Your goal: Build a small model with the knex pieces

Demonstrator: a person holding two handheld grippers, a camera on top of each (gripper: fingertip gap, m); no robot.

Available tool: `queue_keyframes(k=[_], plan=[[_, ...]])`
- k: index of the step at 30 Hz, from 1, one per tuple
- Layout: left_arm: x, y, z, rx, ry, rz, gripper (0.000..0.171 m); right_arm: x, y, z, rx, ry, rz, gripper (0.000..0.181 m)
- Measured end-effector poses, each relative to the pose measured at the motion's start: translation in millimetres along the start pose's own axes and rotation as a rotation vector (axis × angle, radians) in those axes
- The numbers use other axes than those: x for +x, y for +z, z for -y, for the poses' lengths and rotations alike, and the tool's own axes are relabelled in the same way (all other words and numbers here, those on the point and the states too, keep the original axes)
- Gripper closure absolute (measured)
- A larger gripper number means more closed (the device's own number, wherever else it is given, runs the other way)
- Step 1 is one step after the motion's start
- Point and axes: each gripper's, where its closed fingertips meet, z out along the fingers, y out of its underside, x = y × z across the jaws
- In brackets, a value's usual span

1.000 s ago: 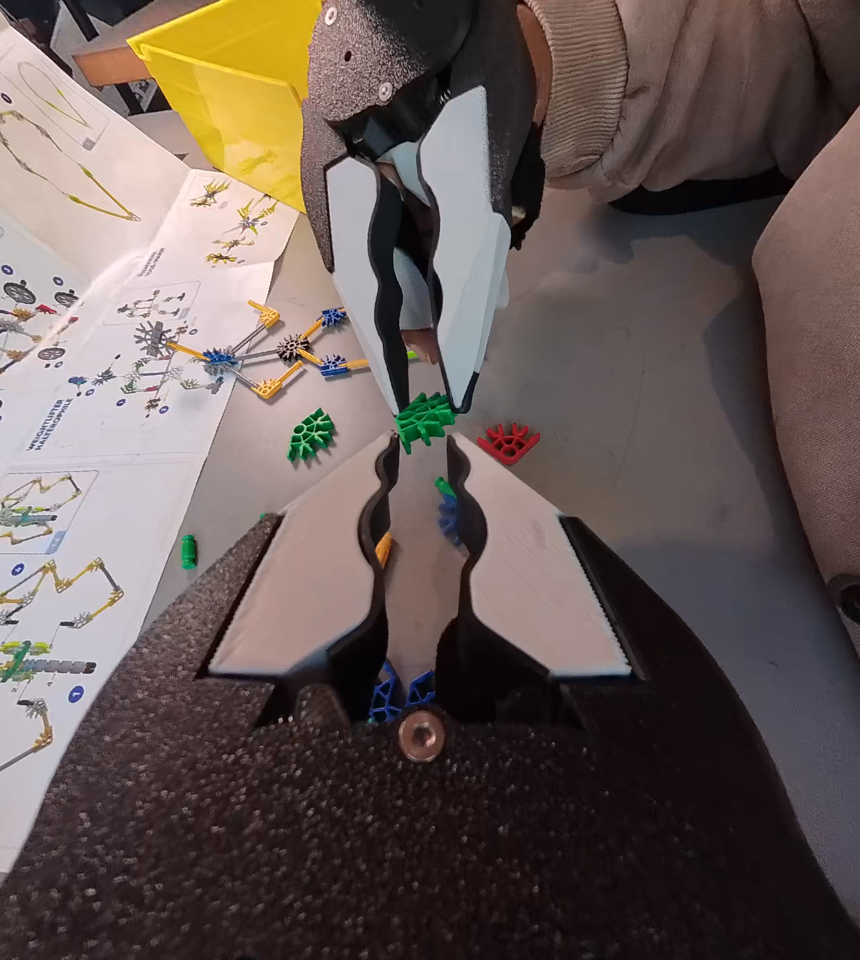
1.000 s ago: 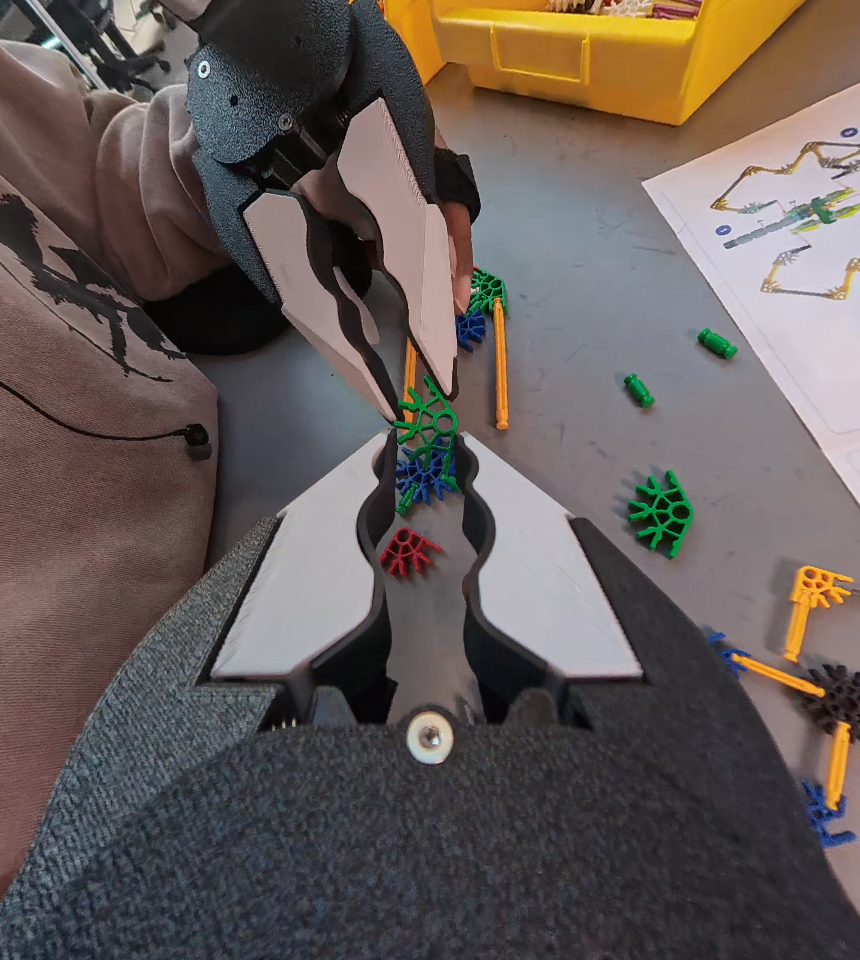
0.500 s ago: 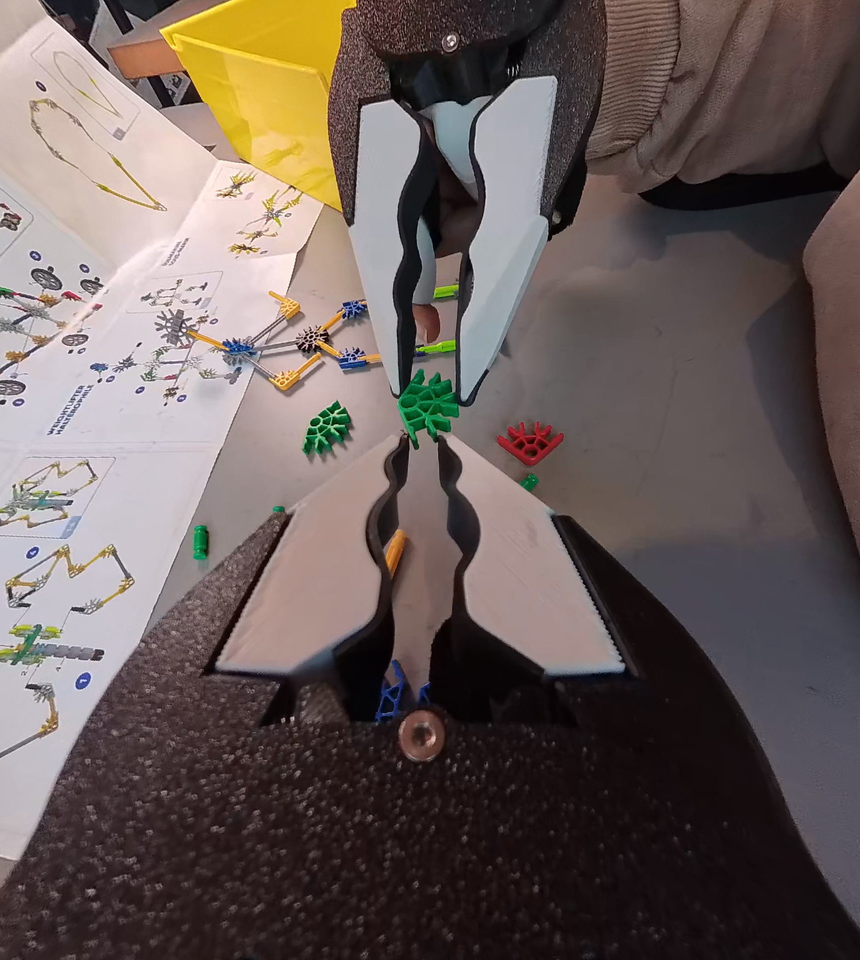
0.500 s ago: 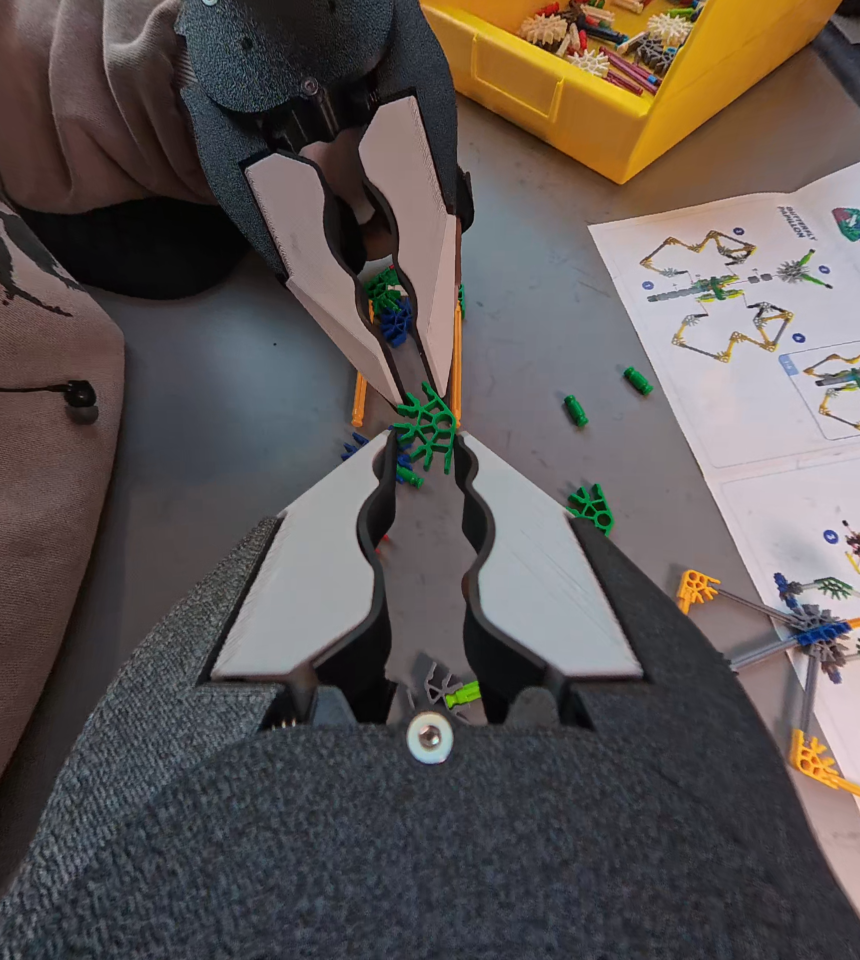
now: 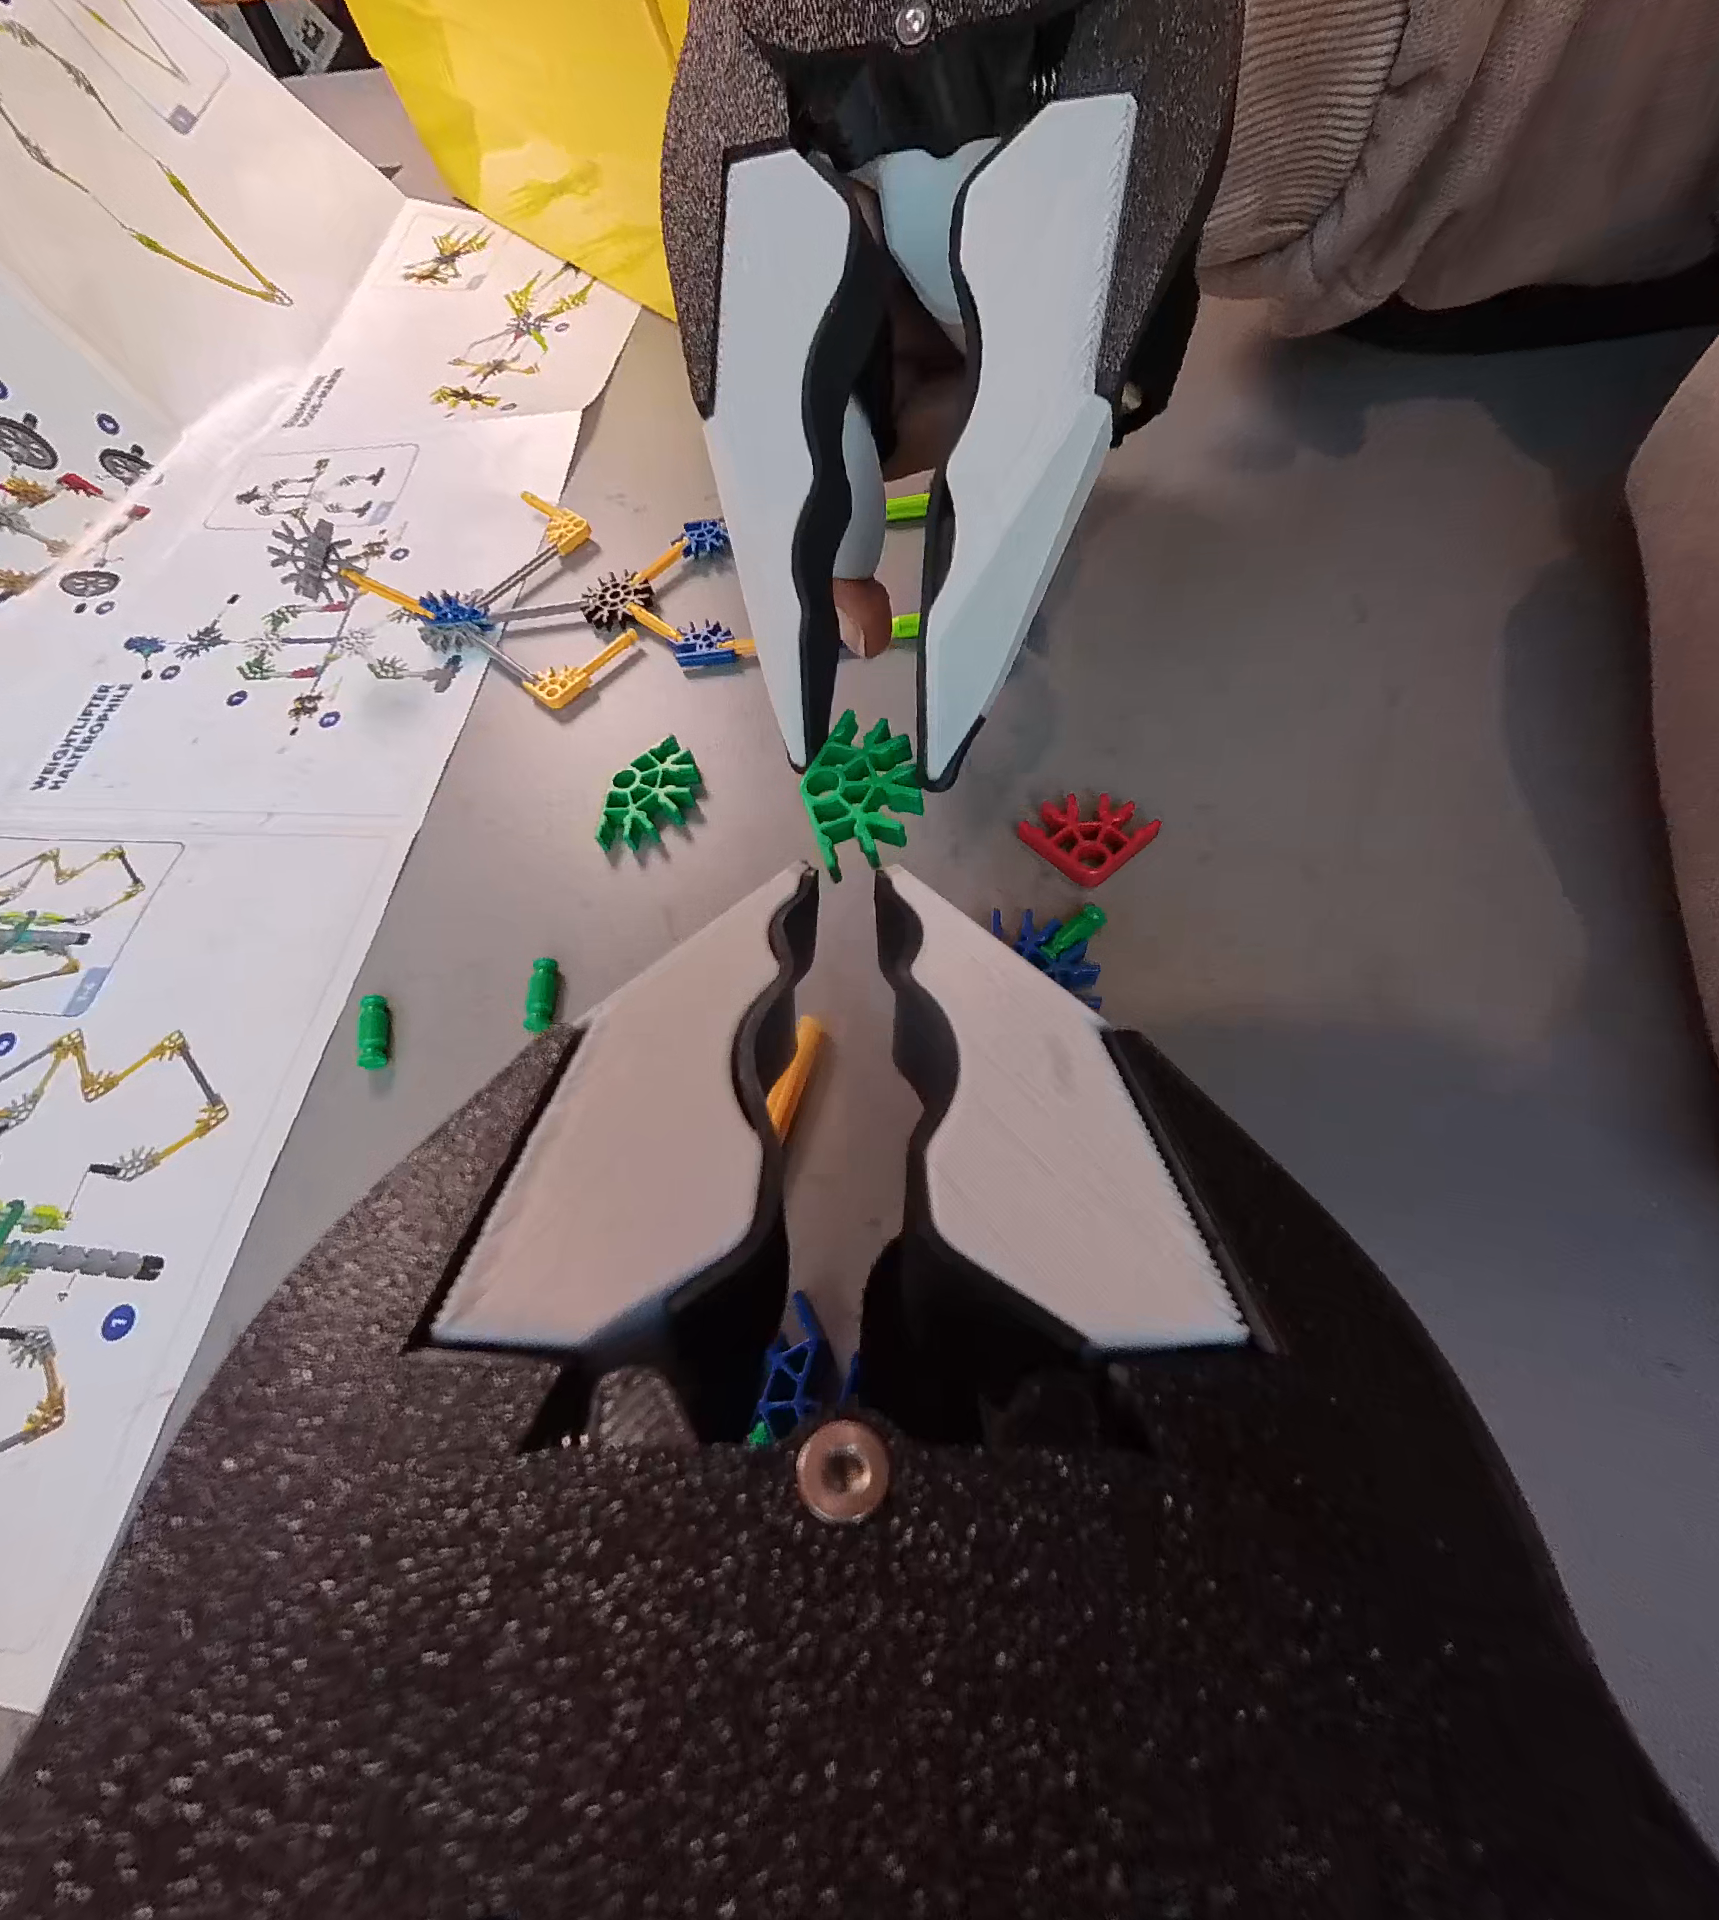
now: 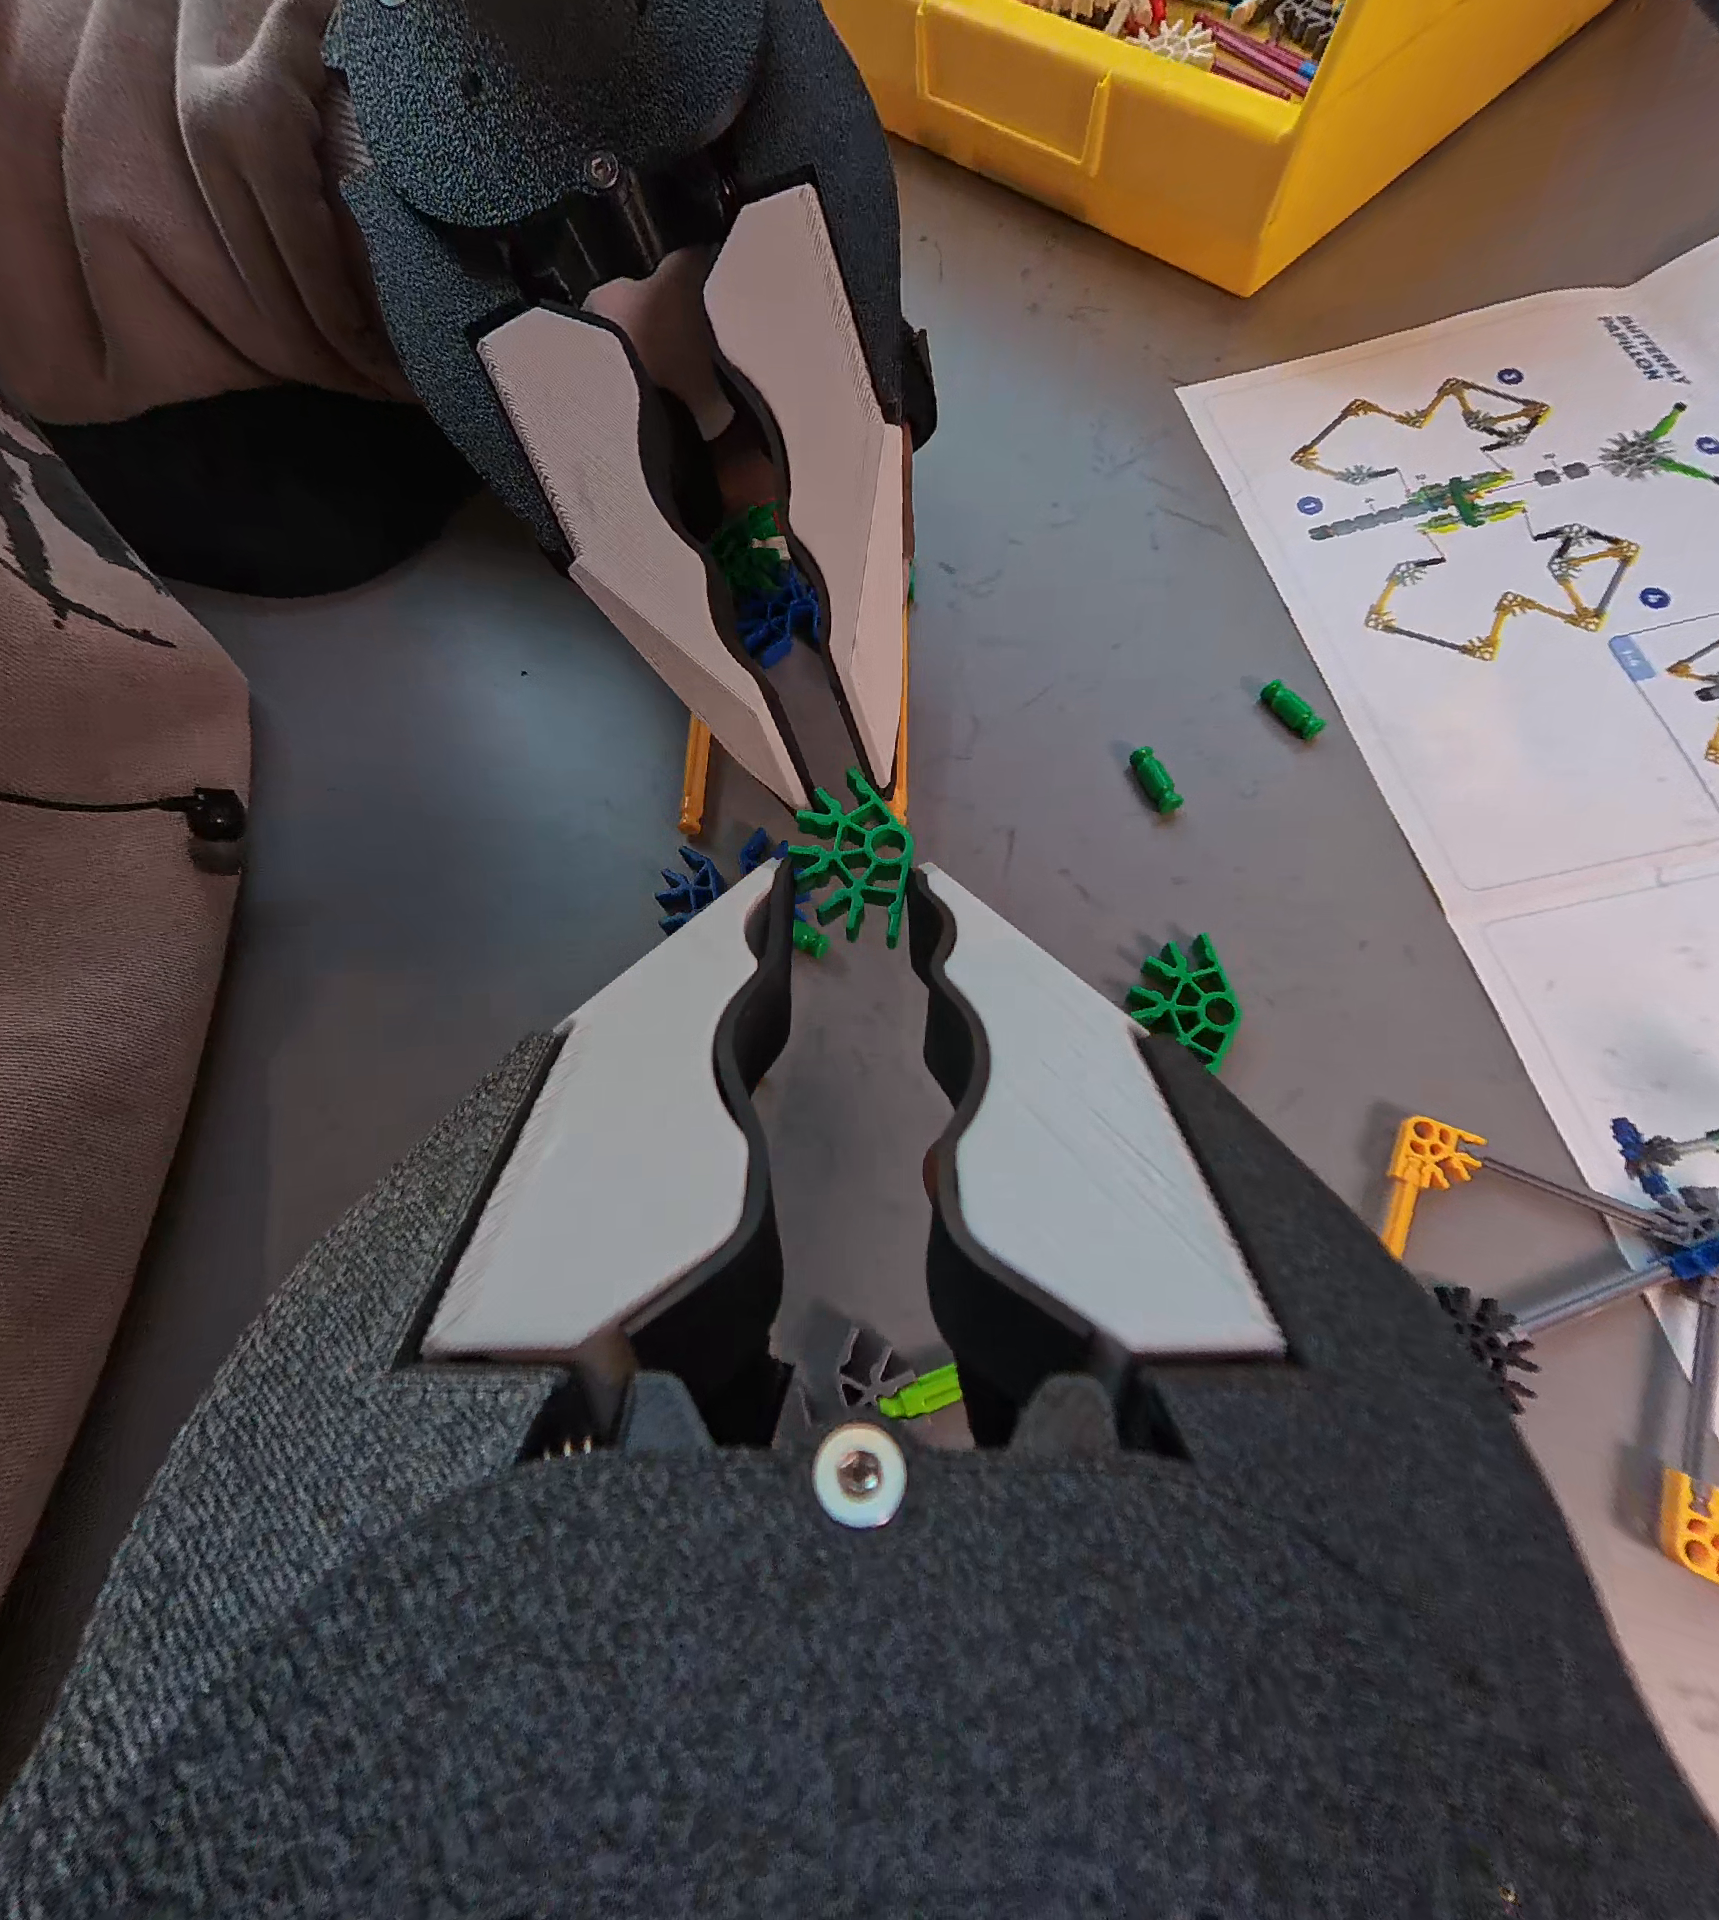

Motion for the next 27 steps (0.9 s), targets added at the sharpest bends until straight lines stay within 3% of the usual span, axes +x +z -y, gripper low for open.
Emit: queue_keyframes(k=[6,14,27], plan=[[-6,-2,-10,-0.053,-0.025,0.015,0.161,7,1,-7,-0.014,0.021,-0.01,0.161],[22,4,-31,-0.169,-0.034,-0.146,0.144,14,5,-20,-0.077,0.014,-0.049,0.161],[26,-4,-29,-0.189,-0.073,-0.178,0.137,11,11,-29,-0.124,-0.013,-0.058,0.161]])
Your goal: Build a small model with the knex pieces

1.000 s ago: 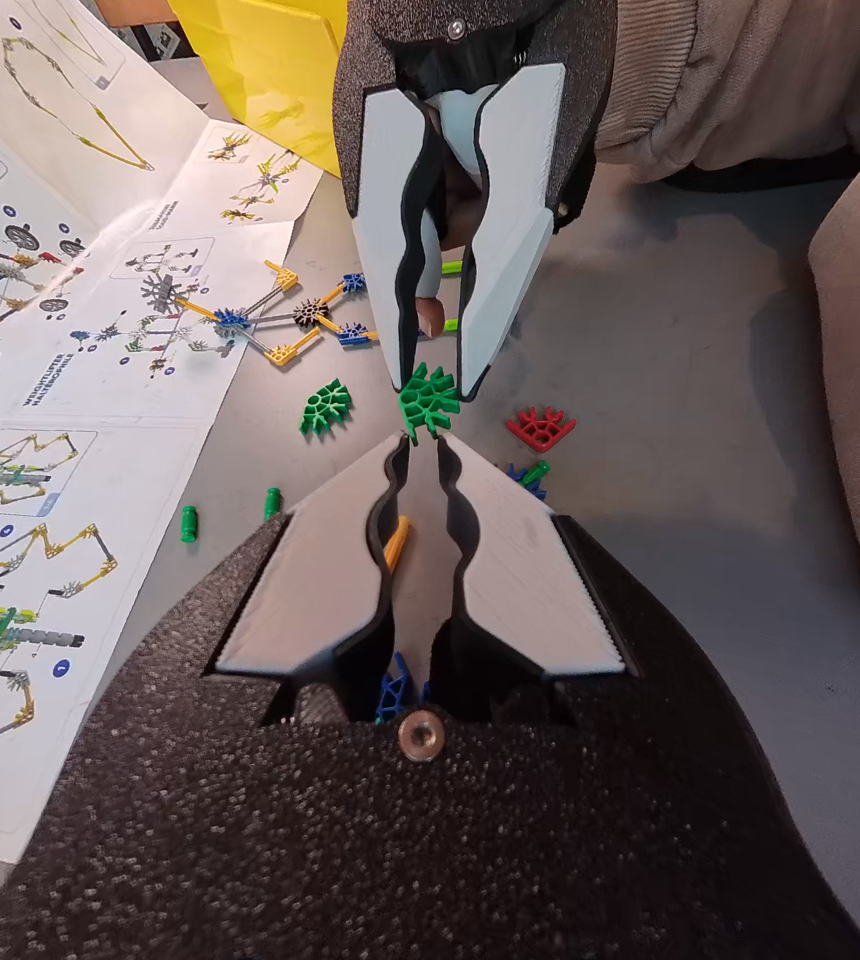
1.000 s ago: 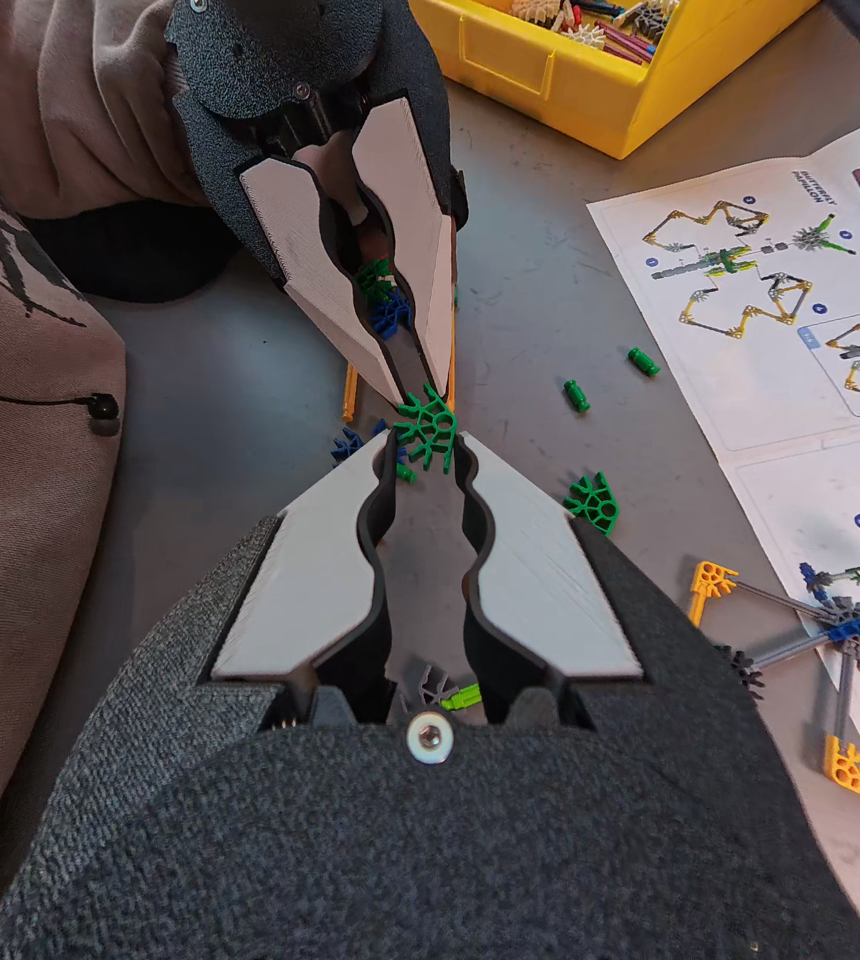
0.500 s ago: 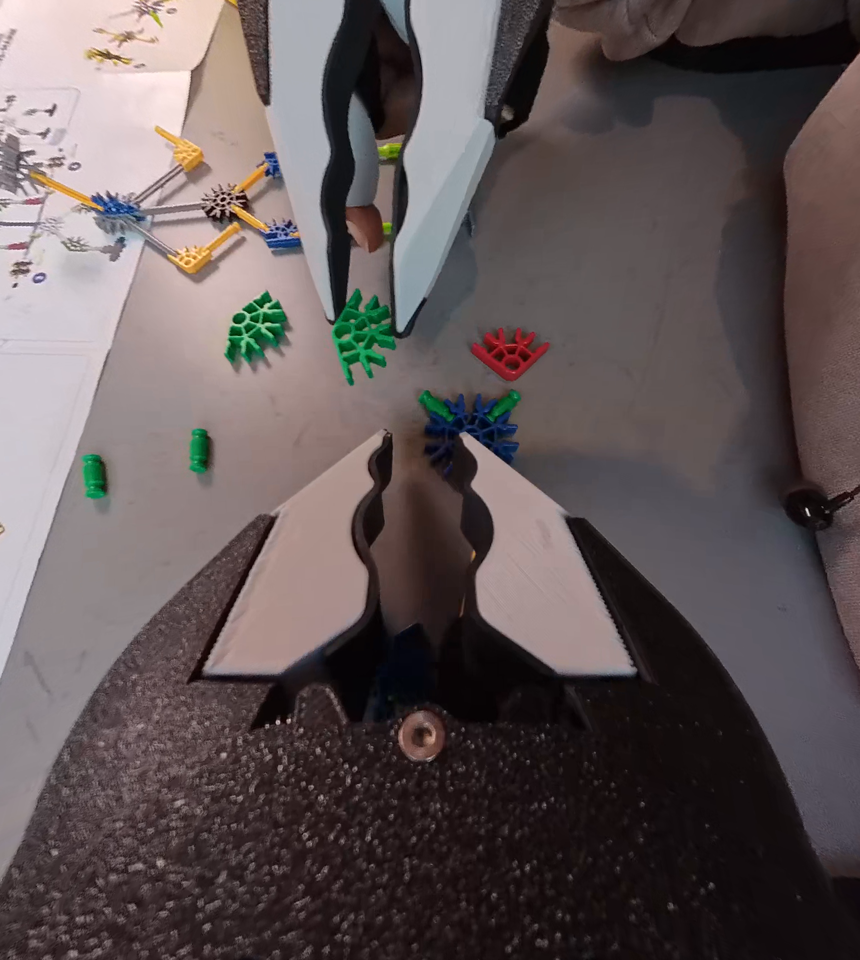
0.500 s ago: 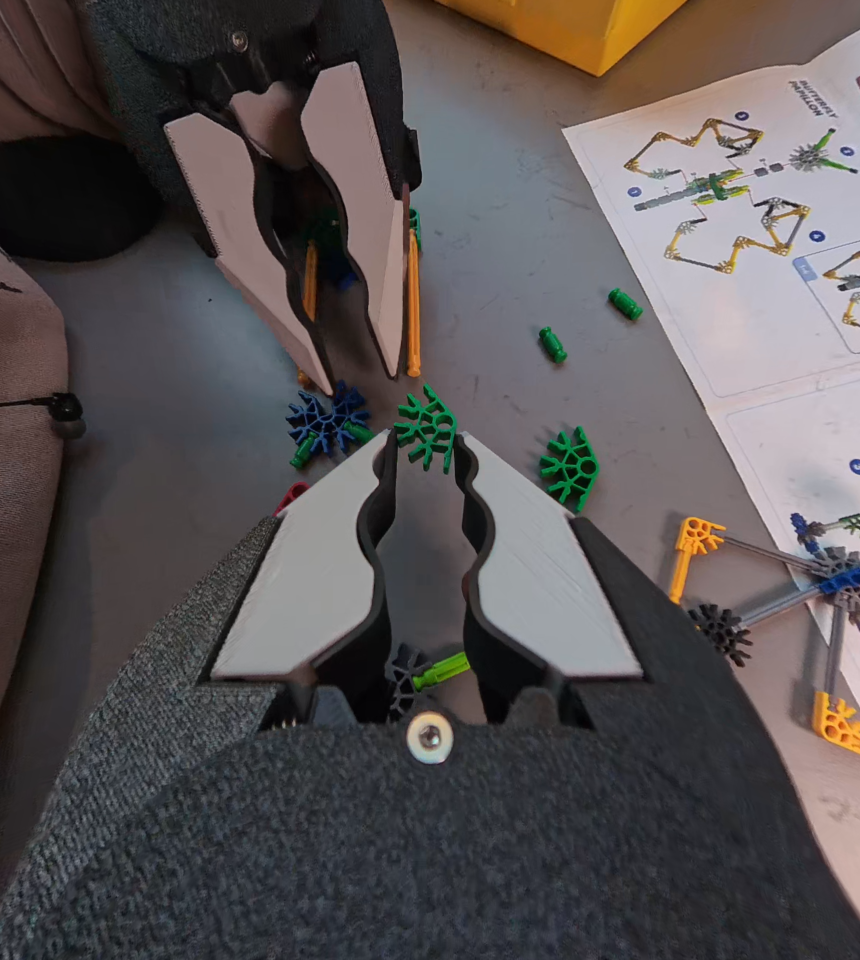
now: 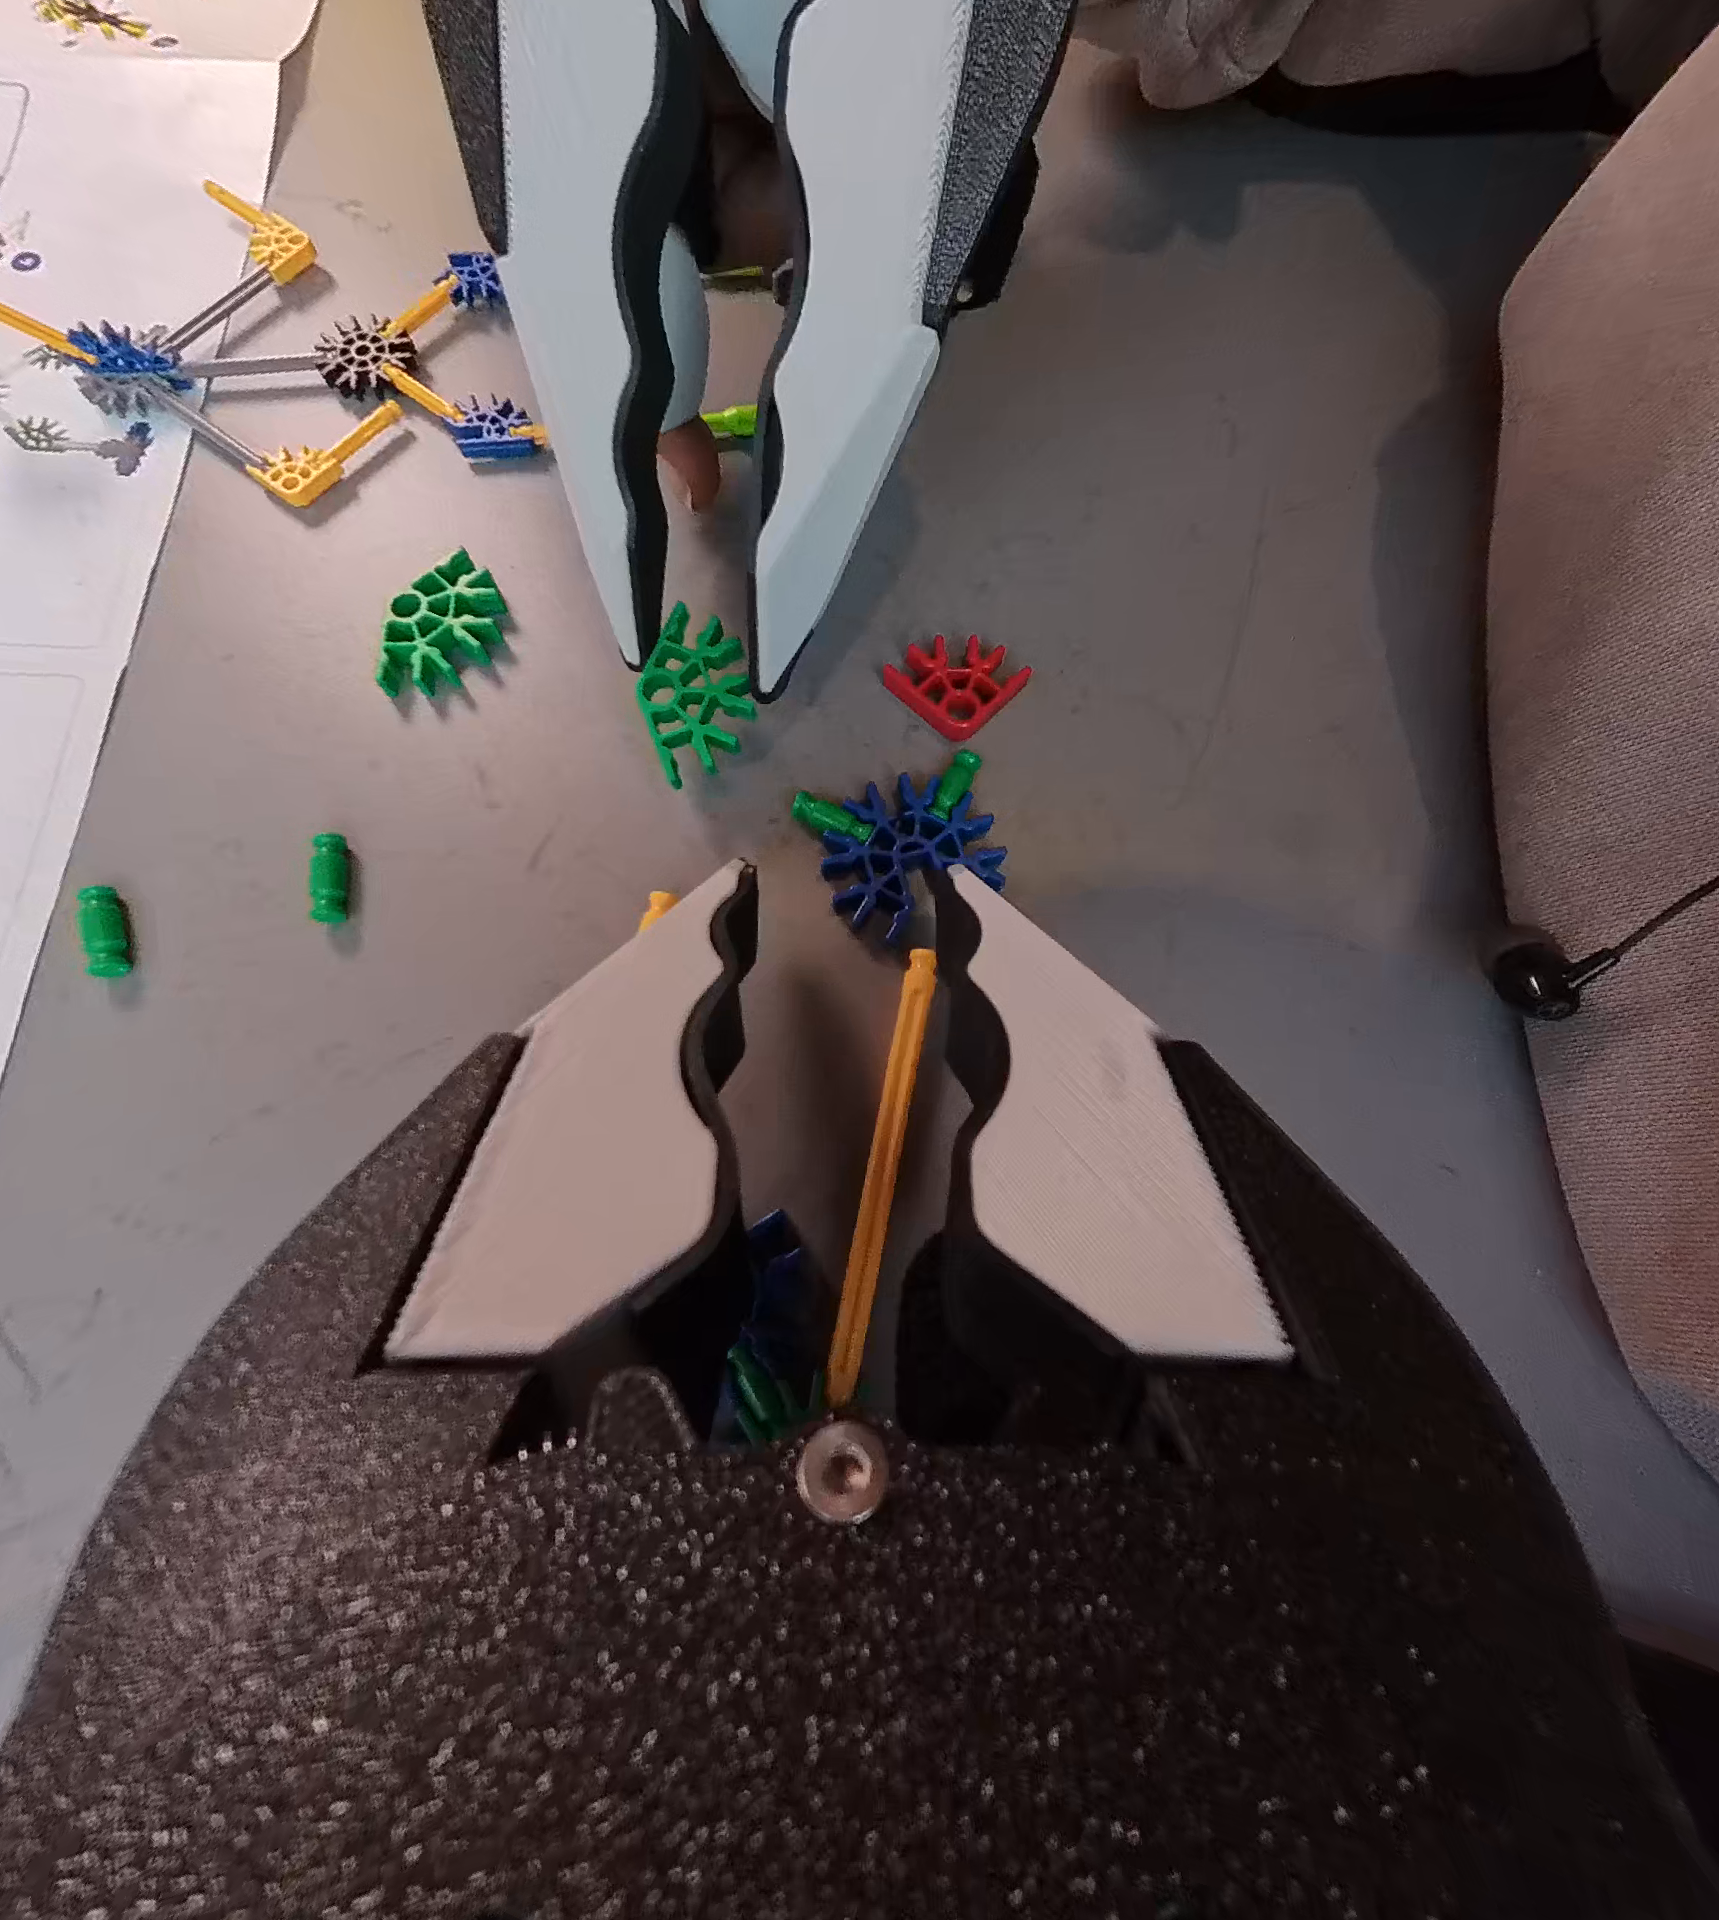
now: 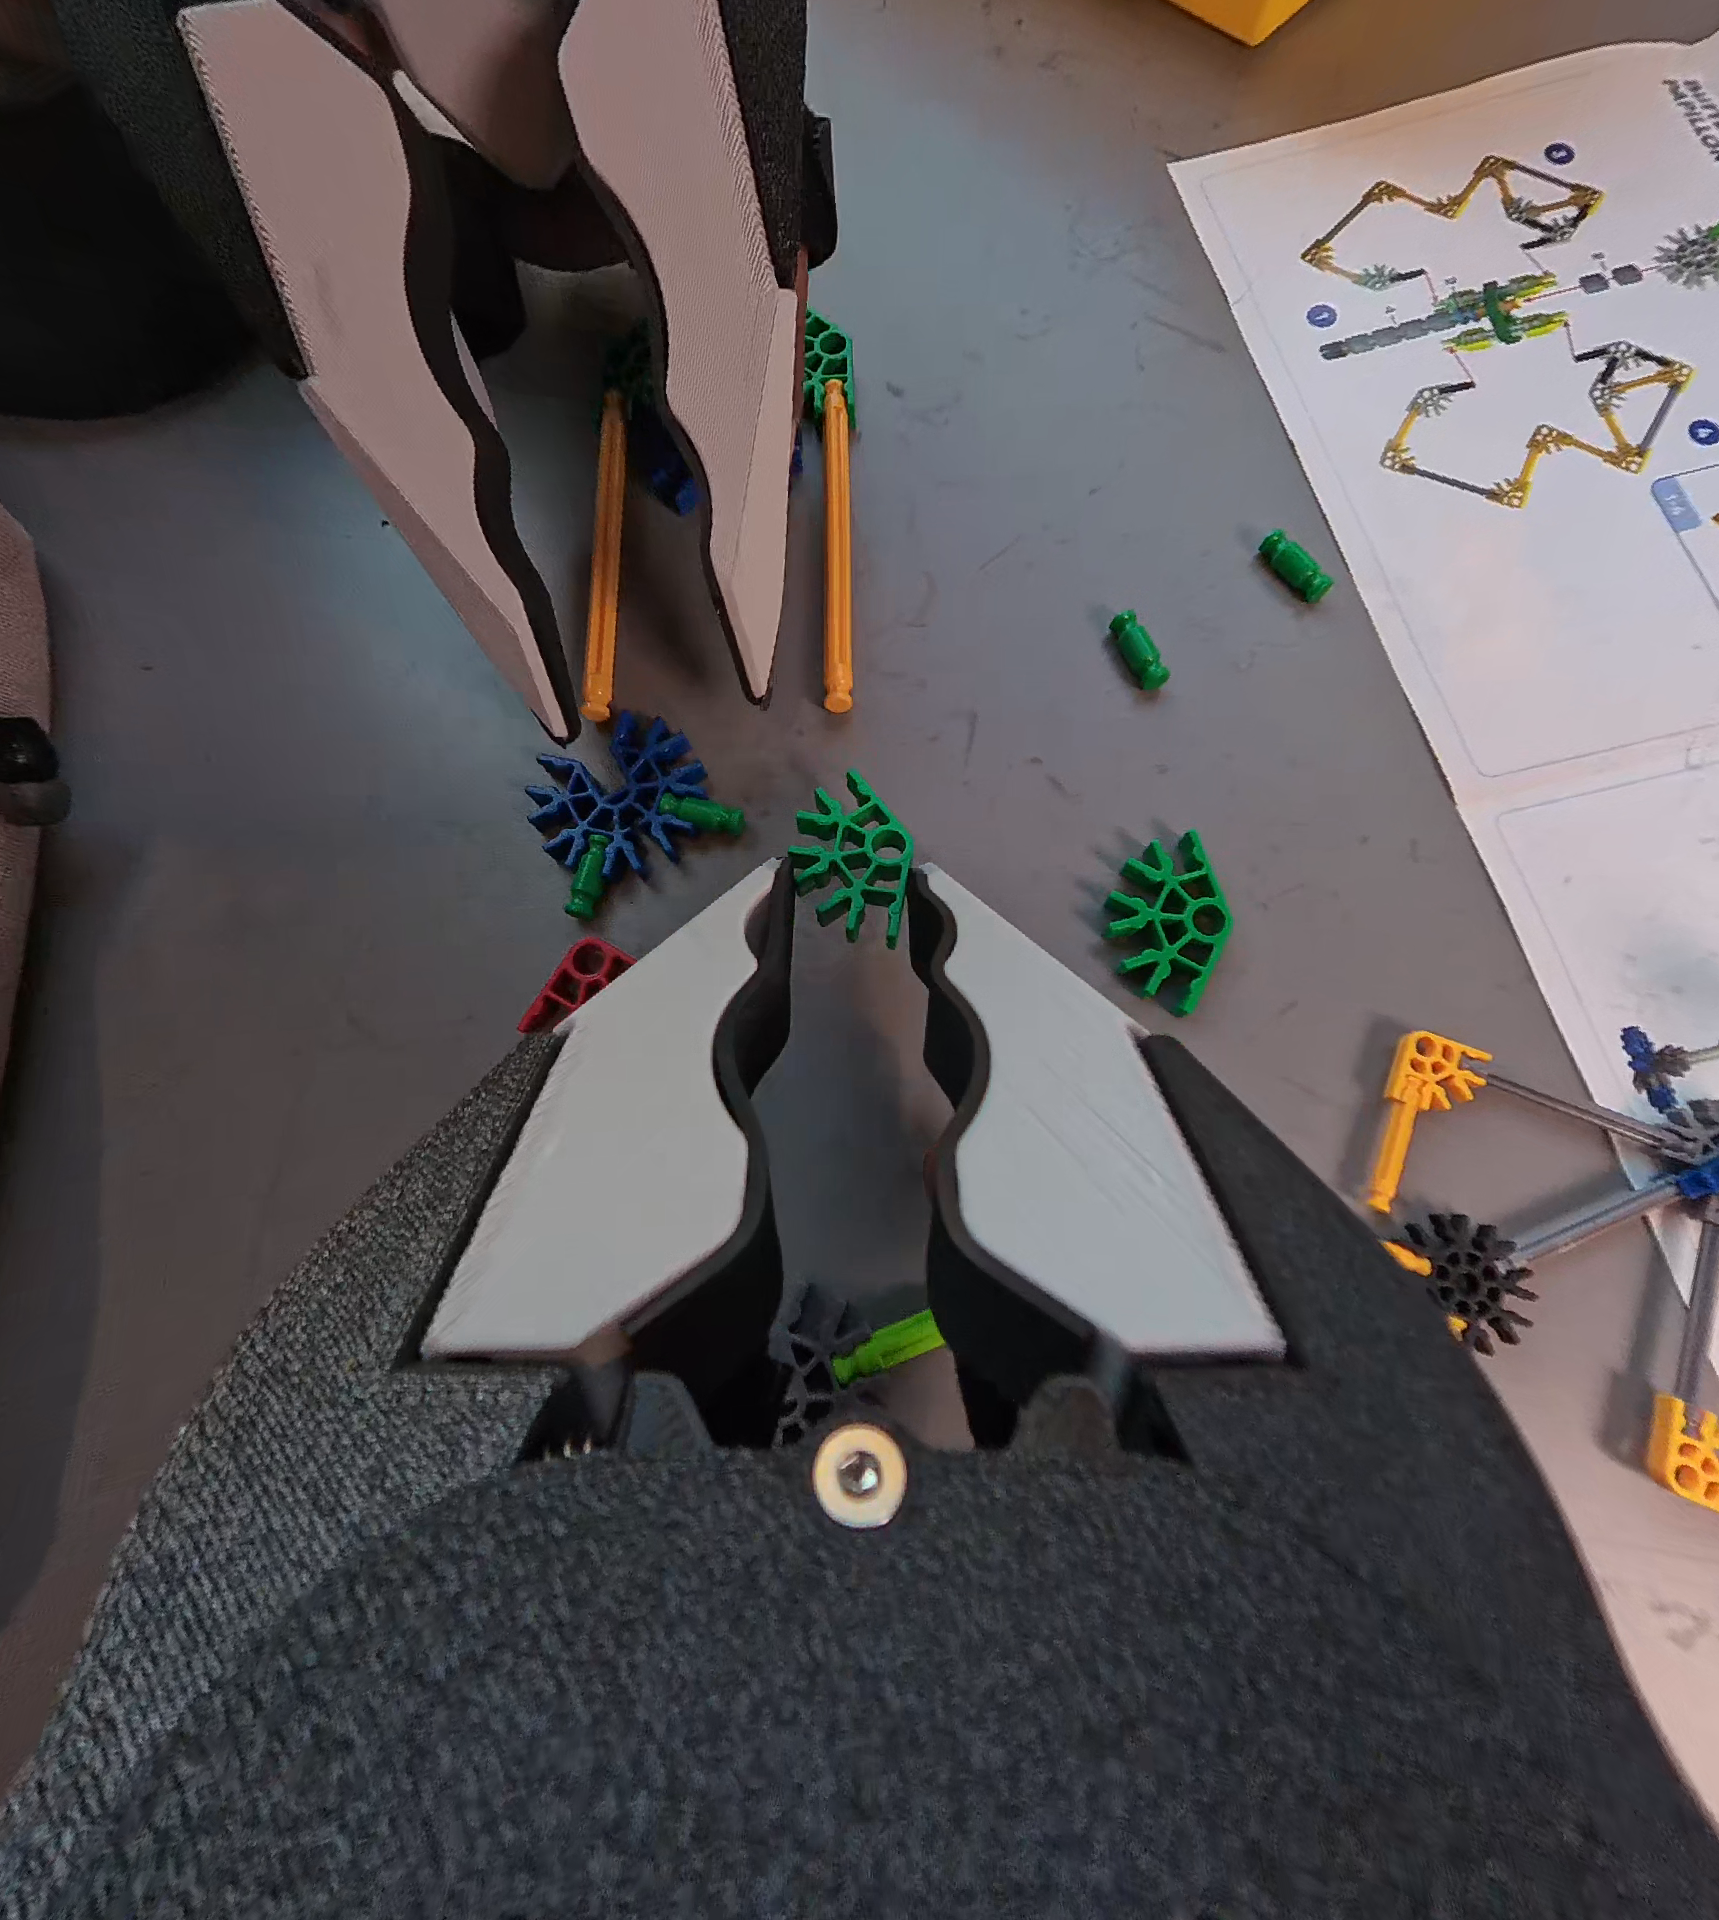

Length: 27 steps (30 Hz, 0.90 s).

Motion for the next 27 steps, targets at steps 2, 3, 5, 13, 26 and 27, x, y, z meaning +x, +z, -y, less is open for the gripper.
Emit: queue_keyframes(k=[2,3,5,13,26,27], plan=[[3,0,-3,-0.018,-0.009,-0.021,0.137,-2,1,0,0.0,-0.004,0.004,0.161],[5,1,-5,-0.029,-0.007,-0.028,0.137,-2,2,1,0.0,-0.006,0.006,0.161],[6,4,-8,-0.048,0.001,-0.027,0.137,-4,3,1,-0.003,-0.011,0.009,0.161],[4,7,-10,-0.06,0.016,-0.011,0.149,-12,9,3,-0.006,-0.033,0.022,0.161],[2,2,-6,-0.036,0.017,0.0,0.148,-16,10,2,-0.034,-0.073,0.007,0.161],[3,2,-6,-0.037,0.017,-0.007,0.148,-17,10,1,-0.038,-0.076,0.007,0.161]])
